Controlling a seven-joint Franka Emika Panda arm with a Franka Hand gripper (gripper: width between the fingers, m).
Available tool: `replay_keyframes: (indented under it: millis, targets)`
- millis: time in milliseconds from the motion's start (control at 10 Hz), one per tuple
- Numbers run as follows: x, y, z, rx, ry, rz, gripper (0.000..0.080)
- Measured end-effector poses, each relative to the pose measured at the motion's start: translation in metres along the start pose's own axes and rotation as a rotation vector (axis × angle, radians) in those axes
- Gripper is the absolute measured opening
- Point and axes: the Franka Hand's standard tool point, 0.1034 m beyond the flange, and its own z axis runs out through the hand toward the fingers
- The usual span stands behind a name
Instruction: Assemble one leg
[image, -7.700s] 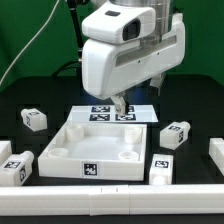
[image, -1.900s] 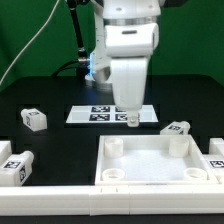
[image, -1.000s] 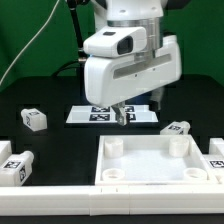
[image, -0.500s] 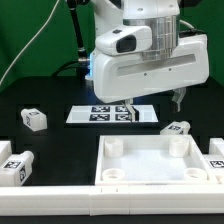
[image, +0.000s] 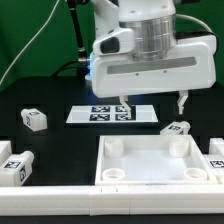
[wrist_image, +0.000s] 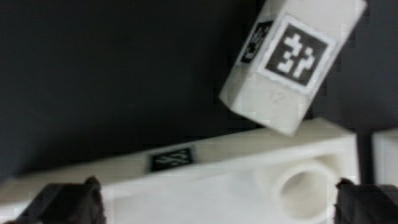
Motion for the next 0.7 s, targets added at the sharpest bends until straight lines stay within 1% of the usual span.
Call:
replay_keyframes:
  millis: [100, 300, 400, 700]
  targets:
    - [-0.0038, -0.007, 0.0003, -0.008, -0.025, 0.105, 0.0649]
    - [-0.0033, -0.0086, 0.0021, 0.009, -0.044, 0.203, 0.0649]
    - [-0.0043, -0.0102, 0.0025, 0.009, -0.046, 0.241, 0.0649]
    - [-0.0072, -0.0146, 0.0041, 0.022, -0.059, 0.391, 0.0649]
